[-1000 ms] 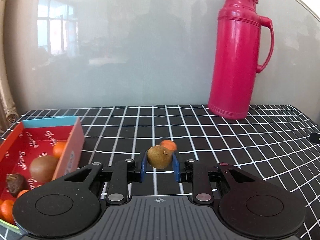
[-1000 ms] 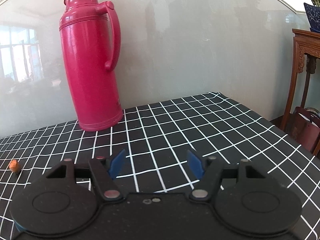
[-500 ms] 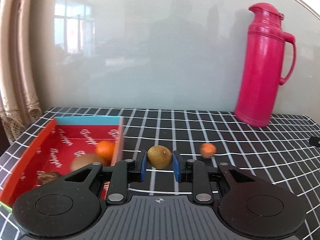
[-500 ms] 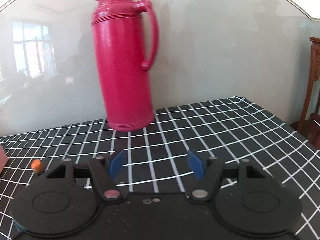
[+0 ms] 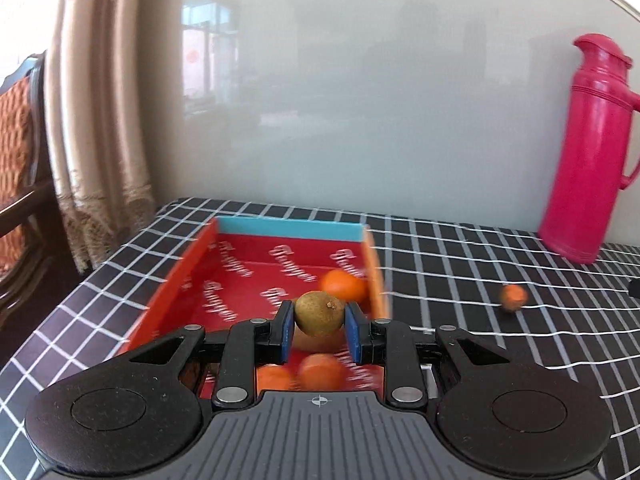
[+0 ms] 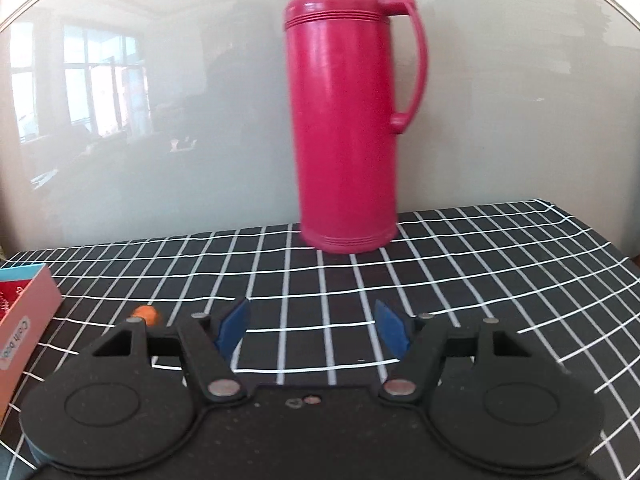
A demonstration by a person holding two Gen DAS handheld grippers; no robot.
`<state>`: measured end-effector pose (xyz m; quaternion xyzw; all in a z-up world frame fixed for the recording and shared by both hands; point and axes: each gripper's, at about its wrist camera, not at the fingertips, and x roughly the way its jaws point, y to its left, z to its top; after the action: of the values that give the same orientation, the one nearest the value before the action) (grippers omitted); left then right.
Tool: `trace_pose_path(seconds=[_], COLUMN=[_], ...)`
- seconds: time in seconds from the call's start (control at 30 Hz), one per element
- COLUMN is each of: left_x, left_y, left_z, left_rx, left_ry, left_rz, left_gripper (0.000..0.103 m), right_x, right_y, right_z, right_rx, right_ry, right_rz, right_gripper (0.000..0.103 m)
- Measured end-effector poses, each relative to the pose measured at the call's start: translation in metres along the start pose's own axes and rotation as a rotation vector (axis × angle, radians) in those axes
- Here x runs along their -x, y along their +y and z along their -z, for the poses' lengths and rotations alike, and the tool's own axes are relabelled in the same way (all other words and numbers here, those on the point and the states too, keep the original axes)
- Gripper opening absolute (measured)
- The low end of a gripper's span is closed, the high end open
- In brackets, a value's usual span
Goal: Organize fruits
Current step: 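Carry the brown fruit with the left tool into the red box and open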
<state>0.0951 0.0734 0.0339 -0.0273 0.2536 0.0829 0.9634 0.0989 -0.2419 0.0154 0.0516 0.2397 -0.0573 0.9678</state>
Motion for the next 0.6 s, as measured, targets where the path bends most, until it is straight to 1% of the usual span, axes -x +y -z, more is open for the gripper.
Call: trace_pose_path(seconds=[0.27, 0.47, 0.53, 0.57, 0.6], left_x=[-0.003, -0.009, -0.009, -0.009, -0.008], left_y=[0.036, 0.047, 0.048, 0.048, 0.047], left_z=[0.008, 0.009, 0.008, 0.008, 0.008], left_rx=[0.039, 0.062, 0.069, 0.071, 0.071], left_ry=[0.034, 0.053, 0.048, 0.046, 0.04], left_rz=[-0.062, -0.089, -0.08, -0.078, -0.082], left_gripper=[0.027, 0.027, 0.028, 0.031, 0.049], right_x=[-0.003, -0.002, 0.0, 0.0, 0.001], right_y=[0.036, 0.044, 0.046, 0.047, 0.047], right_z=[0.002, 0.003, 0.003, 0.003, 0.003], right_rx=[0.037, 0.051, 0.05, 0.052, 0.053], right_ry=[0.007, 0.009, 0.008, 0.007, 0.006], right_rz=[-0.048, -0.055, -0.055, -0.054, -0.053], right_gripper=[0.069, 0.069, 0.069, 0.069, 0.069])
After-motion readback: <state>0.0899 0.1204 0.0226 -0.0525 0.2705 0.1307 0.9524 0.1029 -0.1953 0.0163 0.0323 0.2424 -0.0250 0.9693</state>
